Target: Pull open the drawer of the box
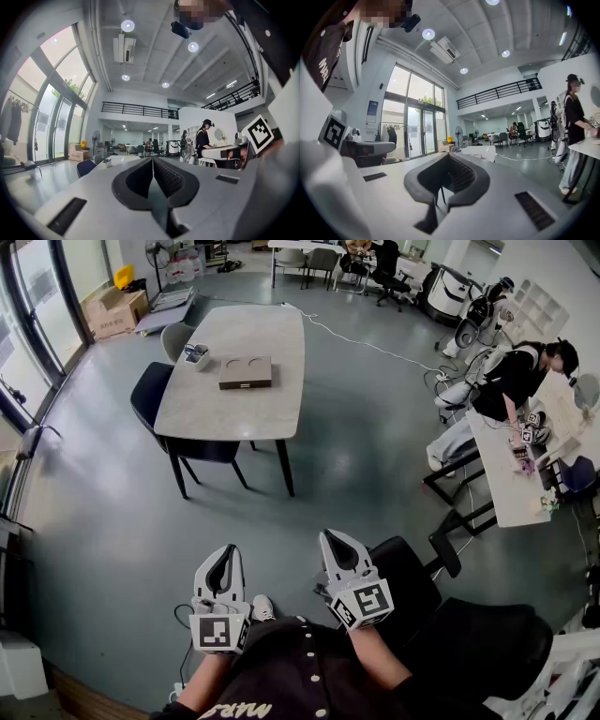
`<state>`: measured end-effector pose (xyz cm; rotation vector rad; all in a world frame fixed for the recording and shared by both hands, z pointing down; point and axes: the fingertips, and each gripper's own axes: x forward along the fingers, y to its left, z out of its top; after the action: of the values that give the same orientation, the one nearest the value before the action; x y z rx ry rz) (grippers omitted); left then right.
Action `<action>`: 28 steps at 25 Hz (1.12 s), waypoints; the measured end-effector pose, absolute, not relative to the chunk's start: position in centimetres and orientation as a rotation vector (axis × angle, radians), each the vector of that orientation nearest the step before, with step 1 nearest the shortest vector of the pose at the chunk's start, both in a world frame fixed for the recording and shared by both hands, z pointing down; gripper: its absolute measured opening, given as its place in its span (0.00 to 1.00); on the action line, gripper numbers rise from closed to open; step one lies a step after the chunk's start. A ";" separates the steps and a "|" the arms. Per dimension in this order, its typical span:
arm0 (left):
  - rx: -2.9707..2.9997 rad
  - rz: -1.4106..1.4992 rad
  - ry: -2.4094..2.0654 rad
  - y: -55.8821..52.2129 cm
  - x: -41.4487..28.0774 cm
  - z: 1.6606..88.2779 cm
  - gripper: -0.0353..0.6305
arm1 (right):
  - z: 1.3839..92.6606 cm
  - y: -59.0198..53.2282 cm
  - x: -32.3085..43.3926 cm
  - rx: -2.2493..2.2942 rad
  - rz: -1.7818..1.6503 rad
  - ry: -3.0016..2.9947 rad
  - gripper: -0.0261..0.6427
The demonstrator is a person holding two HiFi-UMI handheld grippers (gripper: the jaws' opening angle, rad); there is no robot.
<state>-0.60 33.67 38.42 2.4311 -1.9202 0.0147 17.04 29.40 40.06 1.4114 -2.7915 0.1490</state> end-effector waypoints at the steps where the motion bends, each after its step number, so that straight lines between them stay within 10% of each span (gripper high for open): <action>1: 2.433 0.015 -1.919 33.6 -0.5 38.3 0.08 | 40.0 29.4 17.1 1.412 0.153 -2.794 0.03; 28: 2.451 0.011 -1.883 31.8 -1.4 39.3 0.08 | 41.2 27.7 16.2 1.443 0.151 -2.773 0.03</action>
<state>-1.36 31.83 39.32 2.4515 -1.8831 0.0113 16.21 27.68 41.24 1.4429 -2.7727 0.1508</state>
